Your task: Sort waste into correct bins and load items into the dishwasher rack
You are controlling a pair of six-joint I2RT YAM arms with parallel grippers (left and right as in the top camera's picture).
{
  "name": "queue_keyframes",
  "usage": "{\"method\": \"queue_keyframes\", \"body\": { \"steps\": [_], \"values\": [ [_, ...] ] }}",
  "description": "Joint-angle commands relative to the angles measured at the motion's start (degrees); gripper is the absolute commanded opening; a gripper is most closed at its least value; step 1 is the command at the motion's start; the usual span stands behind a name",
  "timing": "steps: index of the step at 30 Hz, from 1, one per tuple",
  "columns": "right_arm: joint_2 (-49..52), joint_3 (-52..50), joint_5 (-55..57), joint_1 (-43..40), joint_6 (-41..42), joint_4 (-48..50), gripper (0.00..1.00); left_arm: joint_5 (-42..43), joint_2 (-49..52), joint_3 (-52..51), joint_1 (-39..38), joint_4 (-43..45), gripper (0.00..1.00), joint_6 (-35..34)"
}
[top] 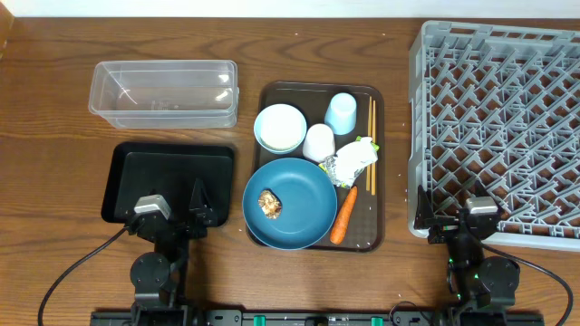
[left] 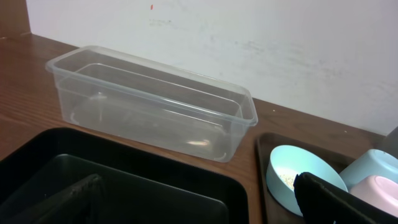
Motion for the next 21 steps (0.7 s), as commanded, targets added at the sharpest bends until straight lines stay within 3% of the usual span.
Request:
{"method": "queue_keyframes", "body": {
  "steps": [1,18,21],
  "values": [
    [-0.4,-0.1,0.4,-0.4,0.6,-0.2,0.99,-0.7,-0.2,-0.9,-0.2,-2.6,0.98,1.0],
    [-0.4,-0.1,0.4,-0.4,0.6,-0.2,0.99,-0.7,-0.2,-0.9,-0.2,-2.6,0.98,1.0],
    [-0.4,-0.1,0.4,-0.4,0.6,-0.2,0.99,4.9,-0.2,-0.9,-0.2,-2.2,0.98,-7.2]
  ]
}}
